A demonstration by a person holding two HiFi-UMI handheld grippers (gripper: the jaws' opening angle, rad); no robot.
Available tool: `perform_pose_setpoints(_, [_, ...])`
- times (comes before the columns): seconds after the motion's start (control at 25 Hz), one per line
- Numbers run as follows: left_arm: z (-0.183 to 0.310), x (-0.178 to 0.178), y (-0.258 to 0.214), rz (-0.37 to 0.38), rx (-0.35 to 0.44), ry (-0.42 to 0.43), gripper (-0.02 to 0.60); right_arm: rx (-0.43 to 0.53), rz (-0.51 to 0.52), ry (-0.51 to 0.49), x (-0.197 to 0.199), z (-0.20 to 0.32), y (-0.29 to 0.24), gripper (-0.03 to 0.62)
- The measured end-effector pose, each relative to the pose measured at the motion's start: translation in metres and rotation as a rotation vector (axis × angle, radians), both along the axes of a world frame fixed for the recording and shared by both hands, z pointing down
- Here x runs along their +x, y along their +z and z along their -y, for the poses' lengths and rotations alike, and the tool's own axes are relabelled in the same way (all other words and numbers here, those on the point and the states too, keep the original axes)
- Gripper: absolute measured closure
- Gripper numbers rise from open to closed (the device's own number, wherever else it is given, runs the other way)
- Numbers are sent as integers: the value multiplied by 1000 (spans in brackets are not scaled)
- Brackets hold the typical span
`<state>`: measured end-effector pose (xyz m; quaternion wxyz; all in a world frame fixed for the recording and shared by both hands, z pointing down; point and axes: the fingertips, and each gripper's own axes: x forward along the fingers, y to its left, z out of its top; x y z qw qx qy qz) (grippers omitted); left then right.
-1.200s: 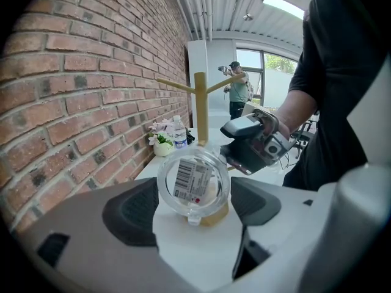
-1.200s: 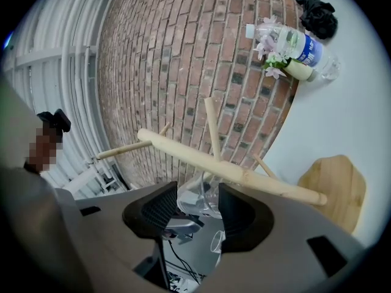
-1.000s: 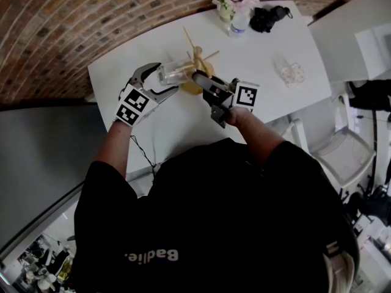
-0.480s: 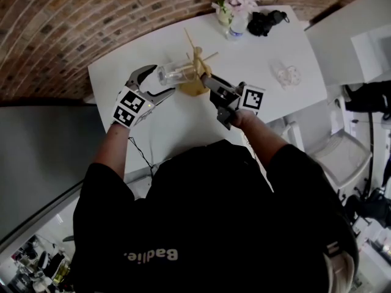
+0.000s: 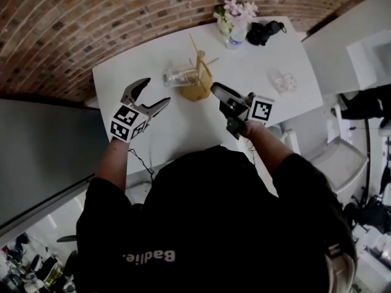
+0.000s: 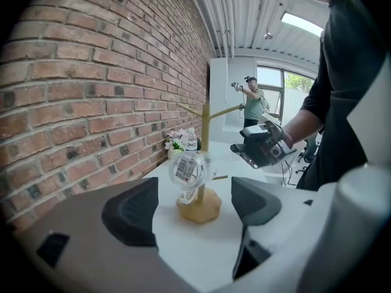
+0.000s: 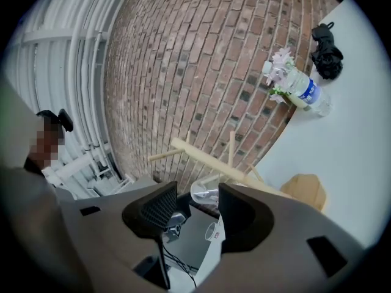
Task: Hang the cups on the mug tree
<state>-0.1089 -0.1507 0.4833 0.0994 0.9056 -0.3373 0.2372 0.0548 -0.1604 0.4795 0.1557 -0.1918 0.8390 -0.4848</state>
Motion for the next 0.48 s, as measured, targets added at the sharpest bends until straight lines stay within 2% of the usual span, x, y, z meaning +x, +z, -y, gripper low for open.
perform_pose_setpoints(0.24, [-27,-5,-31,-108,2,-100,239,83,-59,-47,-5,-25,-21,376])
perform_pose_setpoints(0.48, [-66,10,-66,-251,18,-124,307,159,-108,-93,-18,-56,-44,385])
